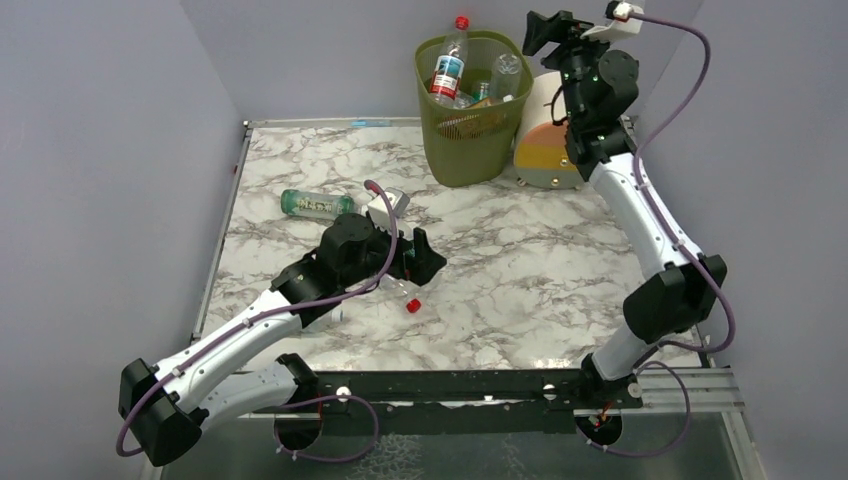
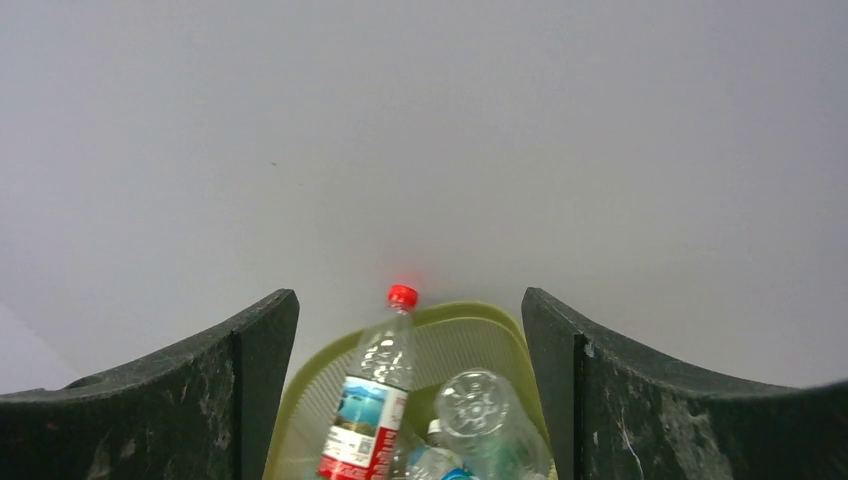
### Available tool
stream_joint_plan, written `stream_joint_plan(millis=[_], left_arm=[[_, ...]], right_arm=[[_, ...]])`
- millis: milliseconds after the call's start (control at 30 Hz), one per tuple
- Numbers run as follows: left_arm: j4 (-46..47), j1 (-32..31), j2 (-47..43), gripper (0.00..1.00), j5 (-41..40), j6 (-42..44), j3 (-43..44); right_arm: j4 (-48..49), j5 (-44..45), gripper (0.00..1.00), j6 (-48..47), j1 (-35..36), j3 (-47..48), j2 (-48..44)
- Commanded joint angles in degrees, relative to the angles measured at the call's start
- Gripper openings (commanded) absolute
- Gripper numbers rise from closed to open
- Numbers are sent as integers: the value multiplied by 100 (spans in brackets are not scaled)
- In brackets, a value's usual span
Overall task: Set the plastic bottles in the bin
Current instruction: Place the plastic bottle in the trash bin.
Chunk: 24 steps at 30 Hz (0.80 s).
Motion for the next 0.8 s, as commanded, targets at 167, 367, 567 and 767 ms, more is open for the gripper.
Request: stream_joint_plan(millis=[167,367,567,767], left_arm=[[-785,-14,45,99,-856,-166,513],[-1145,8,-76,99,-1232,-354,556],[-1414,118,-155,99,-1526,-517,537],[-1501,305,-391,99,-1774,-746,596]], right_arm=[[-1786,-1498,85,864,14,-761,-1354],[-2340,-2535,86,1396,79,-1891,-1878],[-2800,-3010,87,1406,412,-2622,-1945],[-3141,-3091,87,1087,817,-3022,-1673]])
